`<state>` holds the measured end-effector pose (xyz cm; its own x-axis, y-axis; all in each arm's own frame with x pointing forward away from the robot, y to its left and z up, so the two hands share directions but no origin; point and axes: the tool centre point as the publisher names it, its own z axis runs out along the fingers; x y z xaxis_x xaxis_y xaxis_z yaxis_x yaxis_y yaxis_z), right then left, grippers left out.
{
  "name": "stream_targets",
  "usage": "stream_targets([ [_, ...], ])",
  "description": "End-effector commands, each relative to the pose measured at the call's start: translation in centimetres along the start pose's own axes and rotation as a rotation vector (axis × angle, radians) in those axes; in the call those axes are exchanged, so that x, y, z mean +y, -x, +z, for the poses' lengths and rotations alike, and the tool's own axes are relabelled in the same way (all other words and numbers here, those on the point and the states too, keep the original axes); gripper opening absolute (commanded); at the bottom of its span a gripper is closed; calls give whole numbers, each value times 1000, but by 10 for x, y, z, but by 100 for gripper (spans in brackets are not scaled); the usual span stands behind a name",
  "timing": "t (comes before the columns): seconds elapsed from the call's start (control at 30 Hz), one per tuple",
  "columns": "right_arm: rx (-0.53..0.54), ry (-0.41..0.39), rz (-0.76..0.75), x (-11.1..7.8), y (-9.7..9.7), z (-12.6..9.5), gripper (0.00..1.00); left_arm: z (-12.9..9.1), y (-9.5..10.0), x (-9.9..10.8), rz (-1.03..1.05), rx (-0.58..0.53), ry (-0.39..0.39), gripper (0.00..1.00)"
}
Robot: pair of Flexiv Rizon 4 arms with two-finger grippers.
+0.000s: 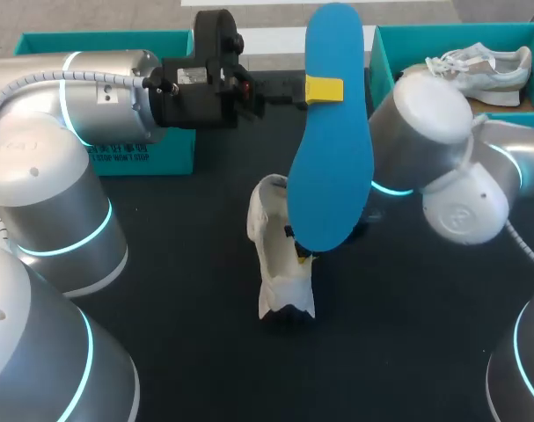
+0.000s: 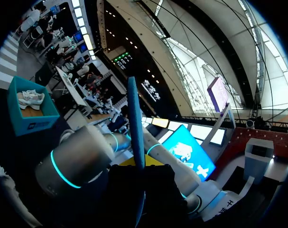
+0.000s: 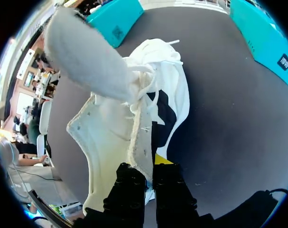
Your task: Take the shoe out of the shoebox, open the shoe tongue, remove and reinsert the insole, then place the shoe into the shoebox
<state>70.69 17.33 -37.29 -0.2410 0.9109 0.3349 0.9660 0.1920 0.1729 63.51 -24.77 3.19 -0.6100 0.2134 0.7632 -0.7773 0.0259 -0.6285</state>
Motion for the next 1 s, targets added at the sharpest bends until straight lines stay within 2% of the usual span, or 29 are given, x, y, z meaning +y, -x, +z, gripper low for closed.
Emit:
stream_targets([
  [0.03, 21, 7, -1, -4, 2, 8, 0, 1, 1, 1, 0, -1, 1, 0],
  [0.23, 38, 17, 16, -7, 2, 14, 0, 1, 1, 1, 0, -1, 1, 0],
  [0.27, 51, 17, 16, -7, 2, 14, 37, 1, 1, 1, 0, -1, 1, 0],
  [0.33, 48, 12, 25, -9, 3, 13, 100, 1, 1, 1, 0, -1, 1, 0],
  [0.57, 81, 21, 83, -10, 0, -15, 100, 1, 1, 1, 0, -1, 1, 0],
  [0.67, 138, 12, 95, -10, 1, -33, 100, 1, 1, 1, 0, -1, 1, 0],
  [0.8, 256, 61, 90, -8, 0, -59, 100, 1, 1, 1, 0, -1, 1, 0],
  [0.9, 321, 31, 85, -3, -1, -75, 100, 1, 1, 1, 0, -1, 1, 0],
  [1.0, 321, 31, 85, -3, -1, -75, 100, 1, 1, 1, 0, -1, 1, 0],
])
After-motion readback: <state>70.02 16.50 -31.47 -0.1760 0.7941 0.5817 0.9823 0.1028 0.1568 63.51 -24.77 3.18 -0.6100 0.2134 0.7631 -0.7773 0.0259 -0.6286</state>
